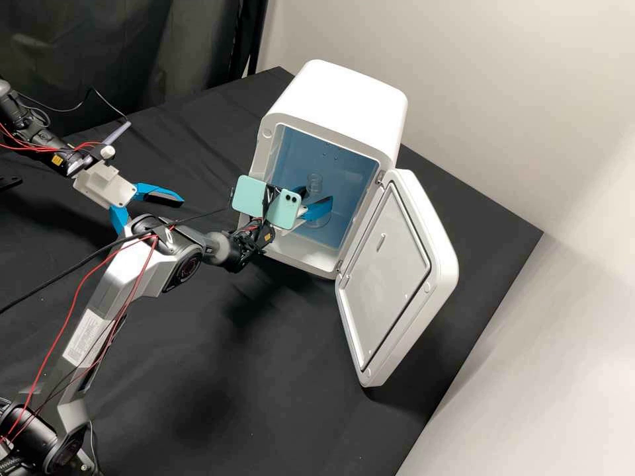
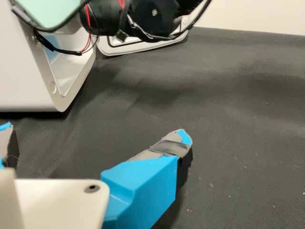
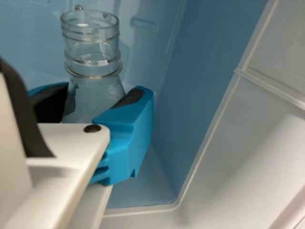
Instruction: Place the flask in the incubator
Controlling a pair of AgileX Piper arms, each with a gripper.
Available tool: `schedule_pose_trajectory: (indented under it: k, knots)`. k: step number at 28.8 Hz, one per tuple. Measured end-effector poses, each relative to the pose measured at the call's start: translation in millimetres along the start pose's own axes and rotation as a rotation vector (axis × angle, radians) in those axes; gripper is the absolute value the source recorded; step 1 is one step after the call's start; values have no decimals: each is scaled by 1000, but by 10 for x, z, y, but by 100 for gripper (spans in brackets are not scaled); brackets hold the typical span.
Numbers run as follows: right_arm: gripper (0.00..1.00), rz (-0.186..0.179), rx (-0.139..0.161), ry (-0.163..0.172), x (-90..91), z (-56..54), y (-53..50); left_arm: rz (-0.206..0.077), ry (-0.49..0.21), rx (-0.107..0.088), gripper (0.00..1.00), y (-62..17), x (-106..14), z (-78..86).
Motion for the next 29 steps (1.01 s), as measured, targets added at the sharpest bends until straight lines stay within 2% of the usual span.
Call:
schedule_pose_trajectory:
  k: [5, 8, 11, 13, 17, 20, 22, 23, 25, 29]
  knots:
    - [0, 15, -7, 9, 70, -14, -8, -13, 7, -2, 100, -12, 0, -6]
    - [0, 6, -14, 7, 127, -24, -37, -13, 7, -2, 100, -12, 0, -6]
    - [0, -11, -1, -4, 177, -38, -64, -15, 8, -2, 100, -14, 0, -7]
    - [0, -31, 7, -17, 200, -33, -77, -15, 8, 7, 100, -14, 0, -7]
    - [0, -36, 11, -18, 212, -42, -67, -18, 9, 21, 100, -16, 0, -8]
    - [0, -44, 40, -21, 212, -39, -74, -18, 9, 21, 100, -16, 0, -8]
    - [0, -52, 48, -26, 206, -31, -88, -18, 9, 21, 100, -16, 0, -8]
    - [0, -59, 65, -30, 197, -21, -105, -18, 9, 21, 100, -16, 0, -8]
    - [0, -69, 70, -36, 186, -8, -127, -18, 9, 21, 100, -16, 0, -8]
    - [0, -67, 82, -35, 186, -8, -126, -18, 9, 21, 100, -16, 0, -8]
